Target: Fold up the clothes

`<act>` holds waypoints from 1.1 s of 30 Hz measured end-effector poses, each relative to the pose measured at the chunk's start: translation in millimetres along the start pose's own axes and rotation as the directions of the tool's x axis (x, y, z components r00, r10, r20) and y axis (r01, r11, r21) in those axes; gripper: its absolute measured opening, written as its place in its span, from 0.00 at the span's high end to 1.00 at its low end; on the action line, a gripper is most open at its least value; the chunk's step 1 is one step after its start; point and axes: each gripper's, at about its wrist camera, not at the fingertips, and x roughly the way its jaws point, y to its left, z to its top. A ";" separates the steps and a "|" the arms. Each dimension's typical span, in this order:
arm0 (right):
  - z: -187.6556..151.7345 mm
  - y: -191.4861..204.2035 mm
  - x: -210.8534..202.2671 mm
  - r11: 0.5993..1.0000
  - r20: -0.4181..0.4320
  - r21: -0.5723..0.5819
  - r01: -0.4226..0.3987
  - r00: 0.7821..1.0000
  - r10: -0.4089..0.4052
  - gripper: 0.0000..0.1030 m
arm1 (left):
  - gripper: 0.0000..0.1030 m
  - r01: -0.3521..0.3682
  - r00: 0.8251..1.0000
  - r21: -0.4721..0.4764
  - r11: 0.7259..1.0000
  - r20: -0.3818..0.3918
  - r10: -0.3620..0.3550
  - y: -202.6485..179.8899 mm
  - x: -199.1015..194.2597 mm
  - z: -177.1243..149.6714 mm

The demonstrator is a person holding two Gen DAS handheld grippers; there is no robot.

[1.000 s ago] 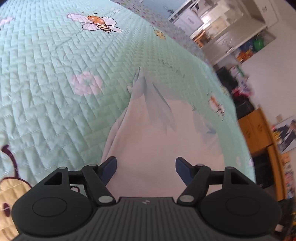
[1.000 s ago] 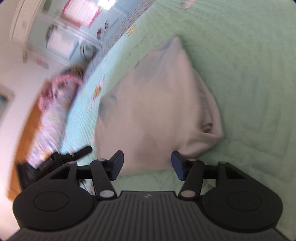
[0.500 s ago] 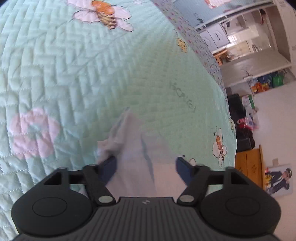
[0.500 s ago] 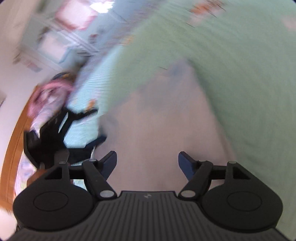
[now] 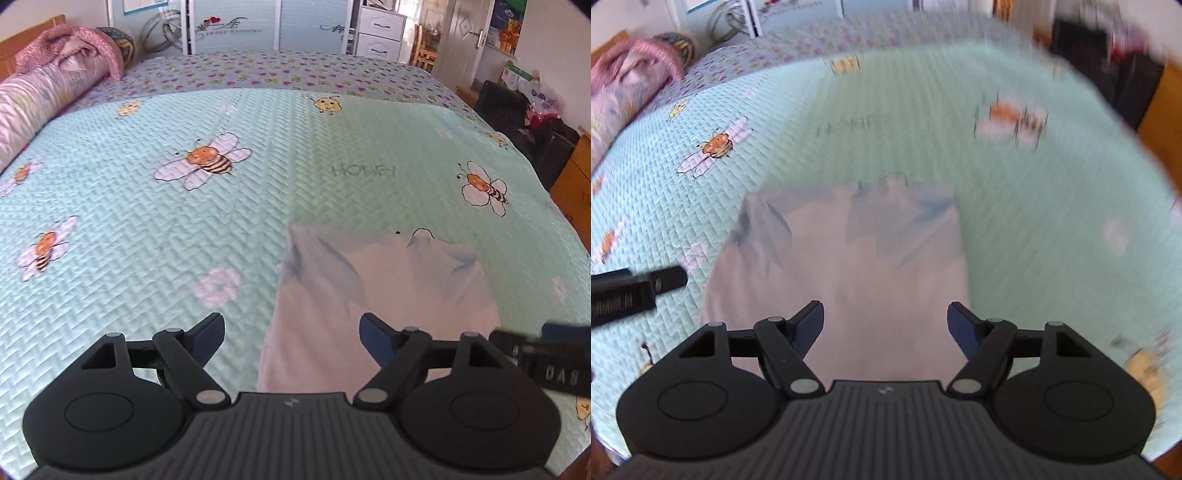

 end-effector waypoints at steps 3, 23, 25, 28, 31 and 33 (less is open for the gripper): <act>3.4 18.5 -24.2 0.994 0.045 -0.089 0.064 0.997 -0.060 0.22 | 0.19 0.007 0.999 -0.038 0.999 -0.038 -0.008 8.5 -13.5 -5.8; 36.0 15.7 -10.1 0.995 -0.240 -0.101 -0.021 0.971 -0.004 0.21 | 0.19 -0.002 0.933 0.095 0.996 -0.357 0.035 -34.3 4.4 21.6; 39.3 18.7 3.6 0.994 -0.267 -0.107 -0.015 0.964 -0.014 0.21 | 0.19 -0.008 0.928 0.117 0.993 -0.369 0.051 -34.4 10.5 25.0; 45.3 19.4 21.6 0.995 -0.295 -0.094 -0.025 0.955 -0.003 0.21 | 0.19 0.005 0.913 0.108 0.994 -0.407 0.040 -30.1 23.7 28.4; 50.3 20.2 35.2 0.996 -0.308 -0.081 -0.028 0.951 0.002 0.21 | 0.19 -0.012 0.907 0.095 0.995 -0.418 0.051 -26.5 36.7 34.3; 54.5 21.9 42.8 0.996 -0.309 -0.086 -0.022 0.951 -0.006 0.21 | 0.19 -0.027 0.908 0.085 0.996 -0.414 0.060 -24.9 44.5 39.8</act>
